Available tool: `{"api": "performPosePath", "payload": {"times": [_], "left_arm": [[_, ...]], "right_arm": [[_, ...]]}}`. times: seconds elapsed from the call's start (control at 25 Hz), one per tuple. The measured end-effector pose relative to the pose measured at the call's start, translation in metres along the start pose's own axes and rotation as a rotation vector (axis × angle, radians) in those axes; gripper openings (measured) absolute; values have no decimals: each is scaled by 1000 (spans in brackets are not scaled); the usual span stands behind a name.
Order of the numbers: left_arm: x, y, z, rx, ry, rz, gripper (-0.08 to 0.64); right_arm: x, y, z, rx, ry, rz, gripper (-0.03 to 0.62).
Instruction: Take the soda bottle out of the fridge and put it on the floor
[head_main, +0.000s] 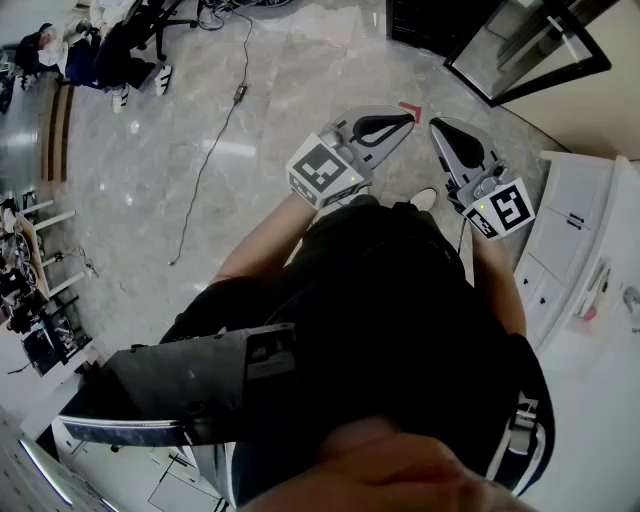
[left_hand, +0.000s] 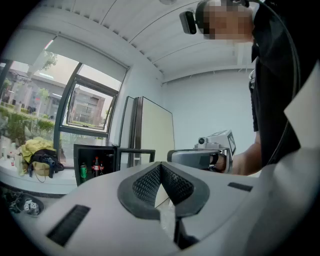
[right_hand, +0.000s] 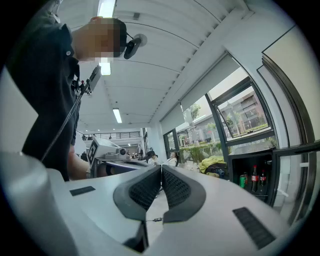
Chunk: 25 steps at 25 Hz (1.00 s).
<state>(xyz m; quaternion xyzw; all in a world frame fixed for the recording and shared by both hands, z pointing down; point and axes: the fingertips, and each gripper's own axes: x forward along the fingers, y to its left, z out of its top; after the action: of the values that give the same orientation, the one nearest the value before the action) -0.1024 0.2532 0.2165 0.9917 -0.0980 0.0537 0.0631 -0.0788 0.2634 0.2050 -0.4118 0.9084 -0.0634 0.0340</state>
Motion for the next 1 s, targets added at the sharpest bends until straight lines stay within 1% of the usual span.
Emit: {"api": "performPosePath", "payload": {"times": [0.4,0.64,0.84,1.0], "left_arm": [[4,-14,-5,-5,8,6,0],[8,-20,-4,-2,8,0,0],[11,-21,-3,4,4,1,0],[20,-24,2,7,0,5,0]], "right_arm": [[-15,3,-3,5,5,1,14],[-24,-2,4,28,-37,-10,15],[-31,-6,8,0,-55,-32,14],[-39,-7,11,-36,-45,-17,14]]}}
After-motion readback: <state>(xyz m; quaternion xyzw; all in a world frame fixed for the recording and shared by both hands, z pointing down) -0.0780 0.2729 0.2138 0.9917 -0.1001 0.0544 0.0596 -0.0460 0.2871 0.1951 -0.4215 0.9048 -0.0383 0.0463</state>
